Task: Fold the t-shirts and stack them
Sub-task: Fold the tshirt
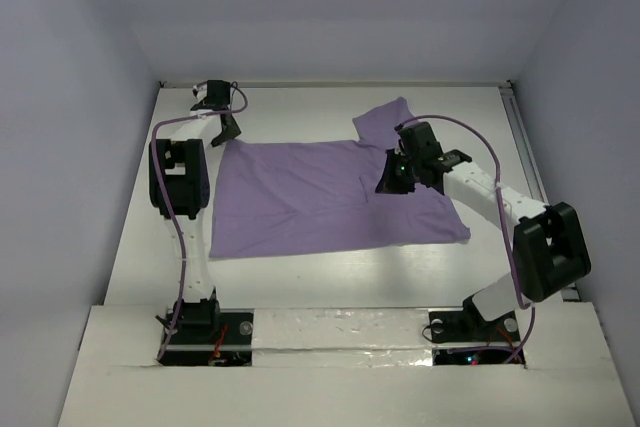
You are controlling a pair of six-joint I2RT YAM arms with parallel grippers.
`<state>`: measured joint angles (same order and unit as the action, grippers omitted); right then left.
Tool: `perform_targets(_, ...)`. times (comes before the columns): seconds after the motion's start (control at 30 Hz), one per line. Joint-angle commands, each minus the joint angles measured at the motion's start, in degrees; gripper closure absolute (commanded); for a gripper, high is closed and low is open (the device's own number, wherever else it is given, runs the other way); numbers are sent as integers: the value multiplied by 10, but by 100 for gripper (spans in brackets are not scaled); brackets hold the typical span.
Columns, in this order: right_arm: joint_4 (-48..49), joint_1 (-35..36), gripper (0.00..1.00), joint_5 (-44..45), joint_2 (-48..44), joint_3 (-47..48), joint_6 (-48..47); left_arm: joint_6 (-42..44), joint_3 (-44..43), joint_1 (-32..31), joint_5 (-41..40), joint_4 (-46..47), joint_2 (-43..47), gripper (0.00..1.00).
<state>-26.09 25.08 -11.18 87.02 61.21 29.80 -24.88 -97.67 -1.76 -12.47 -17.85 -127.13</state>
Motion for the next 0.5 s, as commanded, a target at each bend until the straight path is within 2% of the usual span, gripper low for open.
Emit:
perform_targets(0.0, 23, -4, 100, 0, 1, 14, 3, 13, 18, 3, -12, -3, 27, 63)
perform_targets(0.2, 26, -4, 100, -5, 10, 22, 4, 13, 26, -3, 19, -1, 21, 63)
perform_targets(0.33, 27, -4, 100, -7, 17, 25, 3, 10, 17, -9, 27, 0, 20, 73)
perform_targets(0.47, 29, -4, 100, -2, 22, 25, 2, 5, 13, -9, 34, -3, 16, 72)
